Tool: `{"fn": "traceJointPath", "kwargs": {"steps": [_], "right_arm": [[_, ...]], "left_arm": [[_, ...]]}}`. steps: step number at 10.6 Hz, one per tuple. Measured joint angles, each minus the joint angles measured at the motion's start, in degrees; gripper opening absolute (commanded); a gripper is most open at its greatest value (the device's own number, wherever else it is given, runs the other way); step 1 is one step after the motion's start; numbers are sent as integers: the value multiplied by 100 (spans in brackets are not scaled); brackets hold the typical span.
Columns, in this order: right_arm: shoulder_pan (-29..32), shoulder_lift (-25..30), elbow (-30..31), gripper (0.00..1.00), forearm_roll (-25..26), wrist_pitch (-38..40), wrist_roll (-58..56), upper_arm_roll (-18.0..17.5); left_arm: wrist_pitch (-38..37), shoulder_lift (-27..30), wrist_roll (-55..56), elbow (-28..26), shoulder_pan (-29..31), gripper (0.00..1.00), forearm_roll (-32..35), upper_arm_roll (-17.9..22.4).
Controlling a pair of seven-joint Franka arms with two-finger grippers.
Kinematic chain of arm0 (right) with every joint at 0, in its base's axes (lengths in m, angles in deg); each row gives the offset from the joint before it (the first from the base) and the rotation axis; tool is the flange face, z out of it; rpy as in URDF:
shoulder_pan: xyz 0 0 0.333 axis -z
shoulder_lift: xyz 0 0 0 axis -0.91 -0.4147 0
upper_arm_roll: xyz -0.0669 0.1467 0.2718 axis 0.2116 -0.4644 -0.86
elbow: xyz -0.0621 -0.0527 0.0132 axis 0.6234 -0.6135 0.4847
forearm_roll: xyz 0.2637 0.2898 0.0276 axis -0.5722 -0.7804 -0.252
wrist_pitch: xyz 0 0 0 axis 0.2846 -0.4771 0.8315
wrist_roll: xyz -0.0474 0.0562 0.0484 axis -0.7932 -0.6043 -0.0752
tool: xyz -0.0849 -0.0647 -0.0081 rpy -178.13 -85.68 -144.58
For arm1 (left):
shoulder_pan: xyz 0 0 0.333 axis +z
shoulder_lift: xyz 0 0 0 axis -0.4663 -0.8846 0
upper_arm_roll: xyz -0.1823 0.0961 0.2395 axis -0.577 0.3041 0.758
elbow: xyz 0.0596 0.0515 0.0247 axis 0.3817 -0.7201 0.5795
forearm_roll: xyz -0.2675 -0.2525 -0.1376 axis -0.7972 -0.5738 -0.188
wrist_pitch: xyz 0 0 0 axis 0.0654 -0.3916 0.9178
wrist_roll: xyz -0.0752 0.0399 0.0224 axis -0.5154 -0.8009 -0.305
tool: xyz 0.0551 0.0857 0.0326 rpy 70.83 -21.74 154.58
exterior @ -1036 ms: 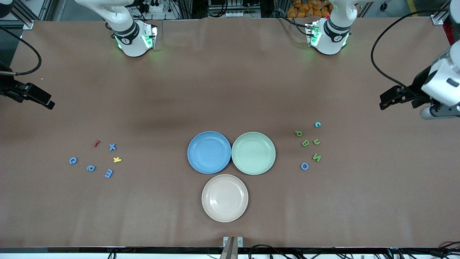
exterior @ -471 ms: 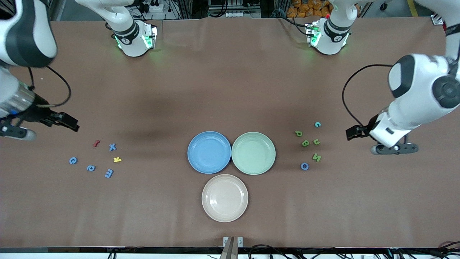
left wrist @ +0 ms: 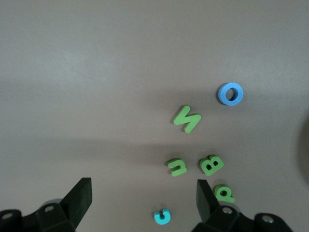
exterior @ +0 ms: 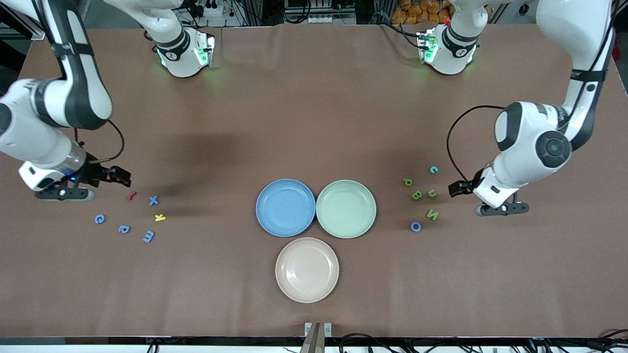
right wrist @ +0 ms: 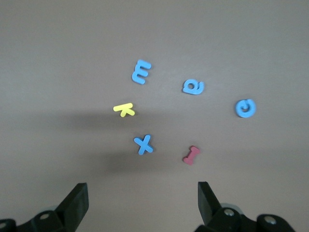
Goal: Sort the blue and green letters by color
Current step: 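Grasp the blue x with the right gripper while the left gripper grasps a green letter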
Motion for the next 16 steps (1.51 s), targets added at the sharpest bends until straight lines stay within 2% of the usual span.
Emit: {"fn": "traceJointPath", "kwargs": {"steps": [4, 10, 11, 13, 14, 16], "right_arm": [[19, -722, 572, 100, 1, -1476, -646, -13], [22, -1426, 716, 100, 1, -2472, -854, -56], [15, -1491, 761, 97, 1, -2577, -863, -61], [-15, -1535, 826, 77, 1, -2656, -865, -79], [-16, -1539, 857, 70, 1, -2681, -866, -80], [-16, -1571, 911, 65, 2, -2756, -867, -80]], "left_arm": [[641, -296, 553, -350, -234, 77, 0, -4], [1424, -986, 778, -388, -376, 72, 0, 8], [1443, -1028, 778, -408, -375, 71, 0, 10], [1447, -1033, 778, -468, -375, 71, 0, 12], [1447, -1033, 778, -494, -375, 68, 0, 13], [1447, -1033, 778, -557, -375, 53, 0, 15]]}}
